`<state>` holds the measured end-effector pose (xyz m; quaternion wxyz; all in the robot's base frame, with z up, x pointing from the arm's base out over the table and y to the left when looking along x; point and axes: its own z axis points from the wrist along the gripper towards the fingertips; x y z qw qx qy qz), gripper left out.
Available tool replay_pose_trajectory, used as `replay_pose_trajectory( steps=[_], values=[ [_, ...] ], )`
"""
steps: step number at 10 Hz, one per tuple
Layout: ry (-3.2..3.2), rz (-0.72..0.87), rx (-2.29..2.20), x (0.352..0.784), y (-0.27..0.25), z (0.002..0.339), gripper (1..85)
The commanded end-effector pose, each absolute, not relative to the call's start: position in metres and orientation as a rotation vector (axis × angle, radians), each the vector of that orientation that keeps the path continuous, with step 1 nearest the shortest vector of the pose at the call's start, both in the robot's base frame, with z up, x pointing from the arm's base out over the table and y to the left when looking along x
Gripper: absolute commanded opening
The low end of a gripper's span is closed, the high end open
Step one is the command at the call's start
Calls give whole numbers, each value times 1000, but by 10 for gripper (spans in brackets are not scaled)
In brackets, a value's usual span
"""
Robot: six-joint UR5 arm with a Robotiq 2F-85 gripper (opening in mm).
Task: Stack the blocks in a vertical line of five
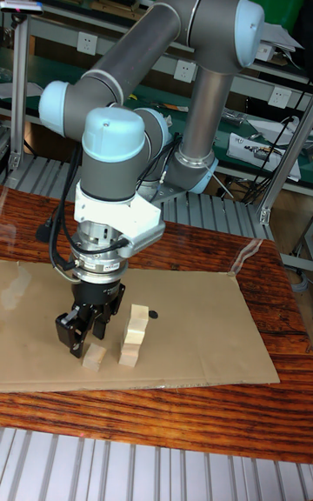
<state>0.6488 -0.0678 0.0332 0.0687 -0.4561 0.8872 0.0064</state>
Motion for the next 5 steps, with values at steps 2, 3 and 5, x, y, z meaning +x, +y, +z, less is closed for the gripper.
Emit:
replay_pose_trajectory(
  steps=[2, 3, 5],
  values=[
    [2661, 41, -1371, 652, -64, 27, 507],
    [2663, 46, -1367, 652, -63, 26, 493],
    [2666, 50, -1363, 652, -62, 24, 447]
  ],
)
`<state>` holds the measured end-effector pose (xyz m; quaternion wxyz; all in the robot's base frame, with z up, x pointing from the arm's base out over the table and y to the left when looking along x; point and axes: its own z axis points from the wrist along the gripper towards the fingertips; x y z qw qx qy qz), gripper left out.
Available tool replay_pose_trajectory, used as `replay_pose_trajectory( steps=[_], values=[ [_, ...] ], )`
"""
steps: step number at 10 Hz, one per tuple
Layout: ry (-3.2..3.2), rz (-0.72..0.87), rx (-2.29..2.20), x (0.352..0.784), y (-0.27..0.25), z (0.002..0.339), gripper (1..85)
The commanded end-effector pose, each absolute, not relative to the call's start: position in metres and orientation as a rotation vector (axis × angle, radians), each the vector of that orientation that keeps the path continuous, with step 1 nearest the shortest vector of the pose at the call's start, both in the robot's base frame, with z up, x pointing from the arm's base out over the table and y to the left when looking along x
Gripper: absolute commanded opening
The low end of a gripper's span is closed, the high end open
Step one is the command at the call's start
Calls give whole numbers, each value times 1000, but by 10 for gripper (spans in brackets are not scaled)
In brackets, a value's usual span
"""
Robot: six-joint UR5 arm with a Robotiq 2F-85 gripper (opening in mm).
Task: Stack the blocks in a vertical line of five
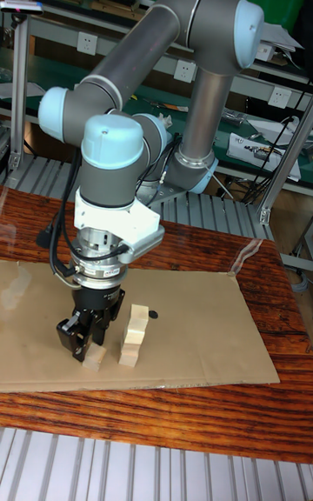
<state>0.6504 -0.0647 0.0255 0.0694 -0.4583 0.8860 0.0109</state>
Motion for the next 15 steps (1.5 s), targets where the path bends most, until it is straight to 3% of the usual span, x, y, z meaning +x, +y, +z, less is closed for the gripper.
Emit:
replay_pose_trajectory(
  steps=[1, 7, 15],
  values=[
    [2667, 48, -1364, 653, -62, 22, 437],
    [2678, 33, -1347, 652, -65, 22, 340],
    [2641, 44, -1374, 655, -62, 27, 470]
  ],
)
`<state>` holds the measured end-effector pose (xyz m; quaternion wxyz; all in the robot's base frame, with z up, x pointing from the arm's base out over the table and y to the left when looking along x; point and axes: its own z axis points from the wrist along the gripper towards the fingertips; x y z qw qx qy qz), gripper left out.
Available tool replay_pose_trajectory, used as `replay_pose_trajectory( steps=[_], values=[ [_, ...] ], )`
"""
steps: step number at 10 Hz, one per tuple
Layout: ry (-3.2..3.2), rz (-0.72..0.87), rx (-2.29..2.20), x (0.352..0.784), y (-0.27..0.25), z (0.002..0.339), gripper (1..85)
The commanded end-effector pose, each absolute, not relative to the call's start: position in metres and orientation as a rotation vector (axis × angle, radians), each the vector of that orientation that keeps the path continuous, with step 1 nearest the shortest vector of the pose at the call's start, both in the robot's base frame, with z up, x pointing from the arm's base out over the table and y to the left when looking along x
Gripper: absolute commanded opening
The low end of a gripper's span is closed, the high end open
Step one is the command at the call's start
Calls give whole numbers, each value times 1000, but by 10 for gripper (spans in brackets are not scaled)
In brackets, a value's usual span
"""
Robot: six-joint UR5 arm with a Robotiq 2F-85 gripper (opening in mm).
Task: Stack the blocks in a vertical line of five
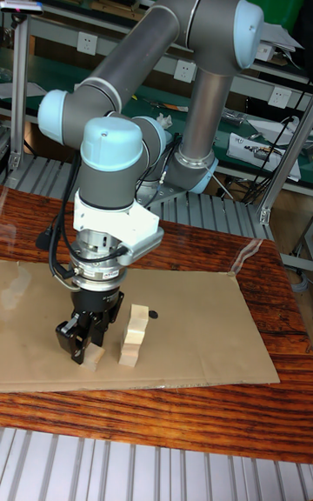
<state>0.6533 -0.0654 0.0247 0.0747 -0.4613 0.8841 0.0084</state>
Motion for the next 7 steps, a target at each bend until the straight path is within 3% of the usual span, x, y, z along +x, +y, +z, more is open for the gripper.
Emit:
replay_pose_trajectory(
  steps=[1, 7],
  values=[
    [2640, 50, -1370, 655, -61, 27, 470],
    [2615, 37, -1423, 655, -62, 27, 430]
  ],
)
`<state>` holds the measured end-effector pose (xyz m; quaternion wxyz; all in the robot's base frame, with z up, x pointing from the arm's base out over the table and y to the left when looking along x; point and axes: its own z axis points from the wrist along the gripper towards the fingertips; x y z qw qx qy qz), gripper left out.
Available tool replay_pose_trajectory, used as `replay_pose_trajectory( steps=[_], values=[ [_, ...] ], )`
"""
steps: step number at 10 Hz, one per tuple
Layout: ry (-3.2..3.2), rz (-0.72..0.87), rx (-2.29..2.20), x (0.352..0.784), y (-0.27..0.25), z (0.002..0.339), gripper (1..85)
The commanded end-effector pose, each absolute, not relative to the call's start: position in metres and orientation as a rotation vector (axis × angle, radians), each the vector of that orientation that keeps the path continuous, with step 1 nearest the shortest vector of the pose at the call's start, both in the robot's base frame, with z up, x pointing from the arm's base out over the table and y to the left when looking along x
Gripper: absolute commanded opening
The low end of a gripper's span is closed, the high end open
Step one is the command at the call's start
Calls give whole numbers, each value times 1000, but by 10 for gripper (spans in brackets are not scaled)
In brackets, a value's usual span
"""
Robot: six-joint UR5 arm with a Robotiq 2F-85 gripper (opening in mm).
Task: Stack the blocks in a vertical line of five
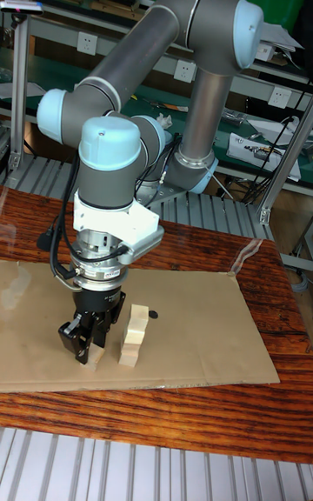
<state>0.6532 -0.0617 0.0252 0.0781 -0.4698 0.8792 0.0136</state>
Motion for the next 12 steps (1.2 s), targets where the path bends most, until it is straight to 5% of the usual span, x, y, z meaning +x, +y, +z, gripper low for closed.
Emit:
replay_pose_trajectory(
  steps=[1, 4, 7, 12],
  values=[
    [2607, 30, -1436, 656, -63, 27, 430],
    [2587, 32, -1450, 658, -61, 26, 390],
    [2633, 31, -1408, 654, -64, 26, 153],
    [2683, -33, -1285, 651, -83, 46, 10]
  ],
)
